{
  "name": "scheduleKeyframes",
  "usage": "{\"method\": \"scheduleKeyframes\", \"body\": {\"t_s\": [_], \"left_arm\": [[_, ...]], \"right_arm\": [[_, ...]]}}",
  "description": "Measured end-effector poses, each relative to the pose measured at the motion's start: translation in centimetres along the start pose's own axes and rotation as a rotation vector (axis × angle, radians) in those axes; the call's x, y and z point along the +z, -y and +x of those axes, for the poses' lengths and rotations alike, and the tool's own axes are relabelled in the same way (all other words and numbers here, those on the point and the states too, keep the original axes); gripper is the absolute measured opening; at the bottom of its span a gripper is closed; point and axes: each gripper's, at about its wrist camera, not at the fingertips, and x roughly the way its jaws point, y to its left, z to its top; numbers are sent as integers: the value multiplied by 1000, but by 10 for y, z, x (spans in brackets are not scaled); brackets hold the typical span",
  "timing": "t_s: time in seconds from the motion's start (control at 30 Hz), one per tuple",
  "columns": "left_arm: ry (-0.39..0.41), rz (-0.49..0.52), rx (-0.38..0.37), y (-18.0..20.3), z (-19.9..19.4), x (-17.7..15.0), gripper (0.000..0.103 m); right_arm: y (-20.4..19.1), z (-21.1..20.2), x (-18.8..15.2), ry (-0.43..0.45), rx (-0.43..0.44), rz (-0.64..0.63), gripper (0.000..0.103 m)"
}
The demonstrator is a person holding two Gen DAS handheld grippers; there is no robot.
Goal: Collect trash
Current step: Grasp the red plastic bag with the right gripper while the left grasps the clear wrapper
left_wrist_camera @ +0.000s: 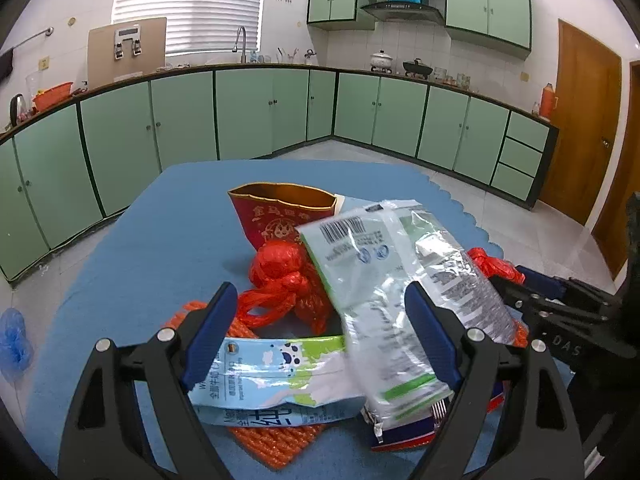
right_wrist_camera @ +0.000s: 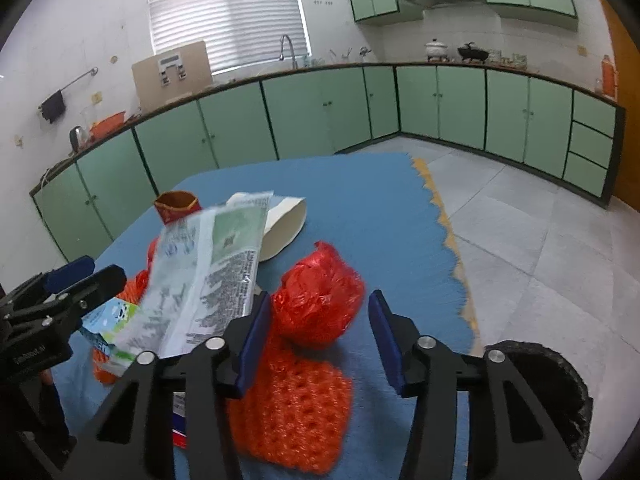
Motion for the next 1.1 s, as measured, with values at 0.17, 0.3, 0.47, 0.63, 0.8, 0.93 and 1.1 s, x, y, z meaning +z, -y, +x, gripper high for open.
{"method": "scheduleKeyframes", "body": {"t_s": [0.17, 0.3, 0.47, 0.63, 0.8, 0.93, 1.1], "left_arm": [[-27, -12, -8, 0, 10, -3, 83], [-64, -30, -40, 1, 19, -5, 83], [-114, -65, -70, 1, 31, -6, 83], [-128, -63, -81, 3, 35, -9, 83], [-142, -101, -143, 3, 37, -7, 72], [-161, -147, -225, 5, 40, -7, 57], [-169, -158, -249, 9, 43, -12, 35]], "right_arm": [[0, 6, -5, -30, 44, -7, 22], [4, 0, -4, -15, 47, -5, 15], [7, -11, -2, 27, 63, 22, 14], [3, -3, -6, 4, 70, 13, 14], [4, 0, -6, -5, 73, 18, 14], [1, 3, -7, -11, 75, 13, 14], [-1, 4, -9, -15, 73, 14, 14]]}}
